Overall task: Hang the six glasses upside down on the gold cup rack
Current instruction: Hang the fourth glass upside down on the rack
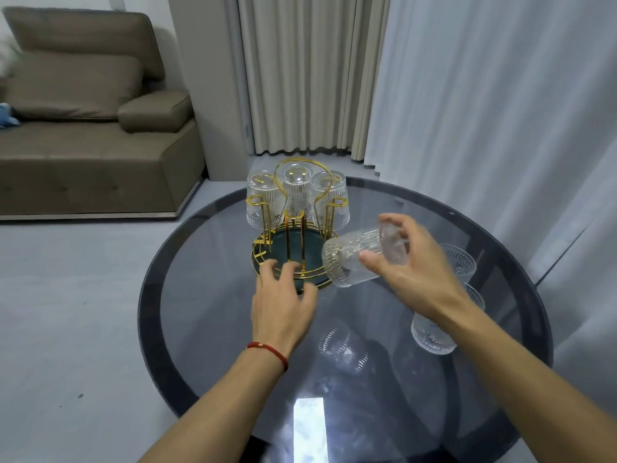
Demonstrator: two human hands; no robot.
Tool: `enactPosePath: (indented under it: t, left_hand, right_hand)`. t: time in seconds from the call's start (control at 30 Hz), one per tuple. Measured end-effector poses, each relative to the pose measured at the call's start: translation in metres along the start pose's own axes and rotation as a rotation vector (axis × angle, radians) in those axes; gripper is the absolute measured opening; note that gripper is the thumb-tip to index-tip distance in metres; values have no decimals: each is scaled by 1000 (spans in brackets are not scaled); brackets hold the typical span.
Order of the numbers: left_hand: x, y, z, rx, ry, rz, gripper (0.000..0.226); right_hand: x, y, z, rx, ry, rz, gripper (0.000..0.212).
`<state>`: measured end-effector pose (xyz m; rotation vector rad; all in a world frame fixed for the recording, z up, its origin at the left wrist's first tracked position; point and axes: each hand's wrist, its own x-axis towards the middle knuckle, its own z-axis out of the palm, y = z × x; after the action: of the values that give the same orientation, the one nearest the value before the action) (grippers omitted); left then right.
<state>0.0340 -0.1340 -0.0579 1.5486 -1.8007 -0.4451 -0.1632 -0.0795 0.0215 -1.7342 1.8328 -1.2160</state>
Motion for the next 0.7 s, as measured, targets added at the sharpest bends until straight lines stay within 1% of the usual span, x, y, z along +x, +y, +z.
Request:
enactPosePath:
  t: [0.07, 0.1, 0.2, 0.27, 0.37, 0.57, 0.7]
  left_hand:
    - [-1, -14, 10, 209, -115, -3, 64]
    - [-1, -19, 14, 261, -170, 3, 74]
    - [-2, -24, 24, 295, -264, 19, 86]
    - [-2, -24, 27, 275, -272, 28, 90]
    - [-1, -26, 26, 283, -268, 46, 90]
    - [-3, -29, 29, 370, -279, 70, 83]
    - [-2, -31, 30, 350, -295, 56, 81]
  right_hand:
    - [4, -9, -11, 4, 46, -28, 62]
    - [8, -15, -16, 21, 65, -34, 62]
    - [22, -39, -23, 91, 105, -70, 62]
    - [35, -59, -18, 116, 133, -101, 63]
    - [60, -91, 2, 81, 144, -170, 69]
    - [102, -139, 62, -238, 22, -341, 74]
    - [114, -139, 93, -381, -73, -338, 74]
